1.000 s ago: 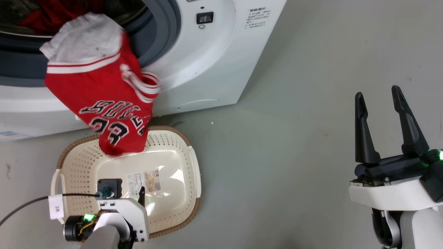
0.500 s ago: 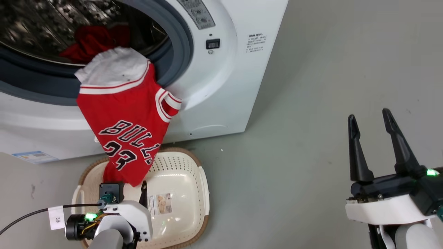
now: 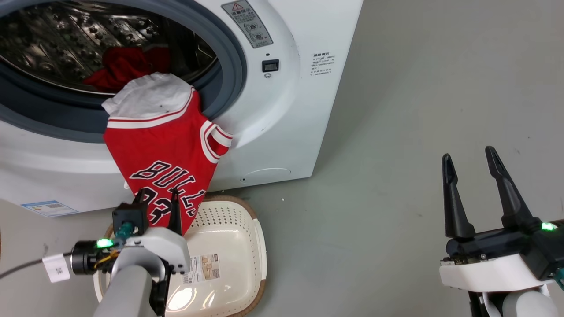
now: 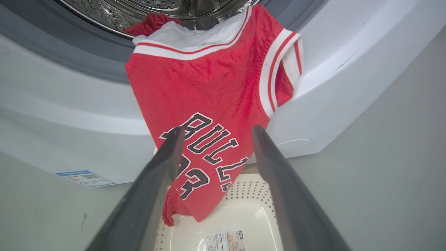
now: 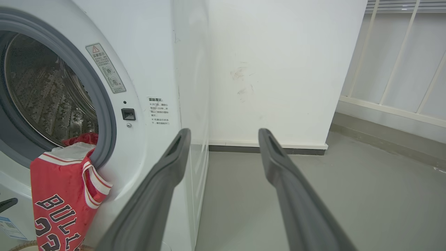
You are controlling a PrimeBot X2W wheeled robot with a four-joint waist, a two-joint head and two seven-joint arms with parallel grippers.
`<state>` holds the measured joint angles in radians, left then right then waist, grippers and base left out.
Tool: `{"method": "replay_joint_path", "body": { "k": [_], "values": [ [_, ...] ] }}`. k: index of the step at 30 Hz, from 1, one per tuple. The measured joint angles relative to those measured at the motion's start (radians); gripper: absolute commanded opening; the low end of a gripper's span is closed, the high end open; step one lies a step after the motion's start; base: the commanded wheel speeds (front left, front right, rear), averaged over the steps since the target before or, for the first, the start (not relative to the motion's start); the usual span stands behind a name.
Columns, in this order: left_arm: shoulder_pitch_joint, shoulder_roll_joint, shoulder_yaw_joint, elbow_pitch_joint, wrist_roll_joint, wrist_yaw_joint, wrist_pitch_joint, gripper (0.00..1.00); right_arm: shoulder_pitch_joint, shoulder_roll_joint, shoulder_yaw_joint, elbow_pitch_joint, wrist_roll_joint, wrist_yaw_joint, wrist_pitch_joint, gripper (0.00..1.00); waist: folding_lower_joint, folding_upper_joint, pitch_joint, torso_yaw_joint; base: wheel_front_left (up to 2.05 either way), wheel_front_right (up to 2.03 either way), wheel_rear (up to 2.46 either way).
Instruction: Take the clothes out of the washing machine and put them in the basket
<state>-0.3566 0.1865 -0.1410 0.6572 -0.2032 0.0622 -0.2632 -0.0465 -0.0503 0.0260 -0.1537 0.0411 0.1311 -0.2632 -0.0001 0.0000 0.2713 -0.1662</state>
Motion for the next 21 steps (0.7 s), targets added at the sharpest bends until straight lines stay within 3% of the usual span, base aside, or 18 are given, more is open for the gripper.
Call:
{"method": "replay_joint_path", "body": {
  "k": [7, 21],
  "values": [
    [-0.138, 0.006, 0.030, 0.116, 0.016, -0.018, 0.000, 1.00, -0.024, 0.000, 0.012, -0.005, 0.008, 0.000, 0.000, 1.00, 0.0000, 0.0000, 0.051, -0.021, 0.00, 0.00, 0.00],
    [-0.397, 0.083, 0.082, 0.320, 0.019, -0.020, 0.000, 1.00, -0.114, 0.000, 0.008, -0.025, 0.039, 0.000, 0.000, 1.00, 0.0001, 0.0000, 0.220, -0.079, 0.00, 0.00, 0.00]
  ]
}}
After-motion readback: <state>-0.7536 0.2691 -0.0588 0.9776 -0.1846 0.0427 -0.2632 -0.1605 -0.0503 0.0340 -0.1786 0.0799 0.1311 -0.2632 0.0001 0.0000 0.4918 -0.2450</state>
